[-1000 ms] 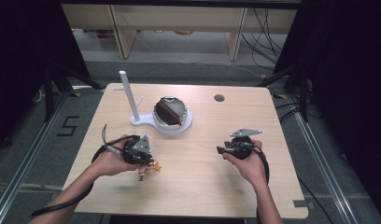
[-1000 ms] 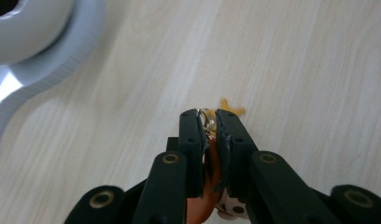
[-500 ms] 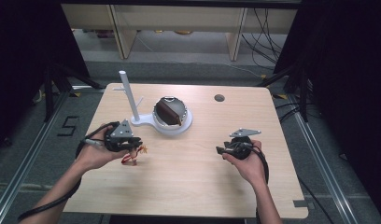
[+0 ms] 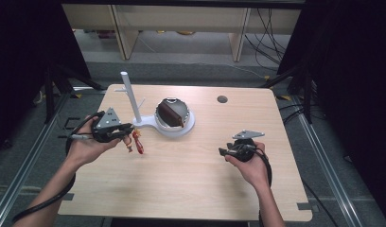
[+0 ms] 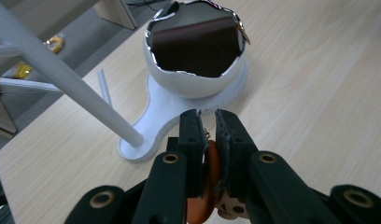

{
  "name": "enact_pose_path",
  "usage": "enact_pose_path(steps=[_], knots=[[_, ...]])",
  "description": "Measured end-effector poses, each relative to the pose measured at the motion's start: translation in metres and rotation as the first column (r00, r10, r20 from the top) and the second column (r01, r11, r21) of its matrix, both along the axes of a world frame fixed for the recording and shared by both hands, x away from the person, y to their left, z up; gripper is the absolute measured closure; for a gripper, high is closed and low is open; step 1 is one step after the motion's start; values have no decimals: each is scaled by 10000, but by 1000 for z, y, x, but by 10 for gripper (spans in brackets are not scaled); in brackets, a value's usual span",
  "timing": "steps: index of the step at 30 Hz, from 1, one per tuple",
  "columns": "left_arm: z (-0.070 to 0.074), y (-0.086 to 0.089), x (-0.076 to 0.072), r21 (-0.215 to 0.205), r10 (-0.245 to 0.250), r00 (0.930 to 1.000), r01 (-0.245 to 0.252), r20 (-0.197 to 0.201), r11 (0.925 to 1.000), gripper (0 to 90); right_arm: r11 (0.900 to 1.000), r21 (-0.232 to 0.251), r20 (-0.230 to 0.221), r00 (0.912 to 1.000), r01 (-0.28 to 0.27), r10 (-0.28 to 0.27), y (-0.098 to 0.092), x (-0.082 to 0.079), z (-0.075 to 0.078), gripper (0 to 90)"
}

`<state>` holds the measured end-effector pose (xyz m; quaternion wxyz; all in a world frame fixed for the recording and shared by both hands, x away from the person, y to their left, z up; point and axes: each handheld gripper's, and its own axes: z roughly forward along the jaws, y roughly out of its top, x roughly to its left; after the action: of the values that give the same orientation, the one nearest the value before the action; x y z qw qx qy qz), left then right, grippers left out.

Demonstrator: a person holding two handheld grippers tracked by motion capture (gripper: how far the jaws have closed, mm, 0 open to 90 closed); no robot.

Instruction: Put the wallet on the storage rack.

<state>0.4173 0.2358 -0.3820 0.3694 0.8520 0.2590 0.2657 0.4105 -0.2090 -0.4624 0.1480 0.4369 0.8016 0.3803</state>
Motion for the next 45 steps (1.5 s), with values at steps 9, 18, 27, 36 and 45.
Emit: enact_pose_path(steps=[9,18,27,36,45], knots=[[11,8,5,-384,742,9944,-715,751,9967,805,10000,-15,73,10000,32,-32,-1,0,0,561],[16,14,13,-908,1135,9866,-1032,1168,9905,806,10000,15,144,9999,52,-52,0,-1,0,561],[22,23,21,-1036,1673,9750,-1531,1463,9828,806,9998,146,8,9999,132,-132,2,-1,0,560],[27,32,32,-1112,2085,9628,-1913,1717,9752,806,9998,151,2,9999,131,-131,2,-2,0,560],[29,34,45,-959,2500,9478,-2351,1981,9672,806,9998,154,8,10000,97,-97,2,-2,0,560]])
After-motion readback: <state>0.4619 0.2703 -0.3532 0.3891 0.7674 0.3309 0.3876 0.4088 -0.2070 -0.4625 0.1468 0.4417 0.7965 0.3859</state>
